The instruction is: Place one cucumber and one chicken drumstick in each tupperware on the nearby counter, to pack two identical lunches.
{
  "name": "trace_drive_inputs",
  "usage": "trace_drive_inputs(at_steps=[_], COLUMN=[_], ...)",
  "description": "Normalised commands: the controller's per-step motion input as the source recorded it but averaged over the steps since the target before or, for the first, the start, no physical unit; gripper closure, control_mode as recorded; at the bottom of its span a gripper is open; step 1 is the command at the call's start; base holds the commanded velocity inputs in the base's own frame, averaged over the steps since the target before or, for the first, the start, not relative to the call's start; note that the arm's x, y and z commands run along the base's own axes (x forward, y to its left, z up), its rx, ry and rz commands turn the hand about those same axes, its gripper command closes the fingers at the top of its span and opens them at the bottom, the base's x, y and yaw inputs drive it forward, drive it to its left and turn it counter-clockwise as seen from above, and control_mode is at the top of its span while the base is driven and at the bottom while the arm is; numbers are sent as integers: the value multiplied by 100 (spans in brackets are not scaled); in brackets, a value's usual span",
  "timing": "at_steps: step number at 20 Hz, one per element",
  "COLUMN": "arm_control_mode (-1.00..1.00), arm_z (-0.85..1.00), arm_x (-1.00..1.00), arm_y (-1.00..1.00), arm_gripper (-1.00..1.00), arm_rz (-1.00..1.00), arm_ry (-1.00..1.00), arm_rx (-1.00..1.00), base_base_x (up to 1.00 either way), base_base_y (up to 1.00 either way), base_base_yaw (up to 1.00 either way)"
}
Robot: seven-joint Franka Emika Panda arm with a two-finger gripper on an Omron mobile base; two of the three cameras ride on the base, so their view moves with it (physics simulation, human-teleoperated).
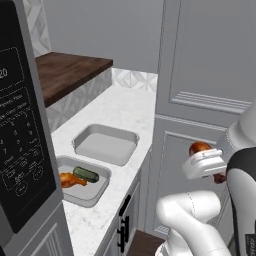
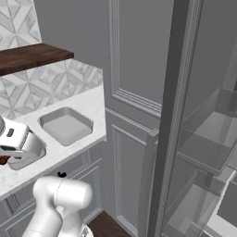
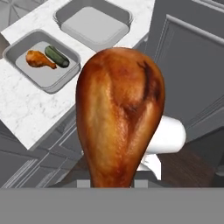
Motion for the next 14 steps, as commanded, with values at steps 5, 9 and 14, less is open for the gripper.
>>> trace_drive_inputs(at_steps=[5,9,14], arm_control_mode=[-100,-100,-100], arm_z=[0,0,-19], arm_x=[58,100,100], arm_y=[16,37,57], arm_gripper=[100,100,100], arm_rz=[5,20,31], arm_ry=[0,-1,-1], arm_rx=[0,0,0], base_base_x=[5,0,0], base_base_y=[4,0,0], base_base_yaw=[0,0,0])
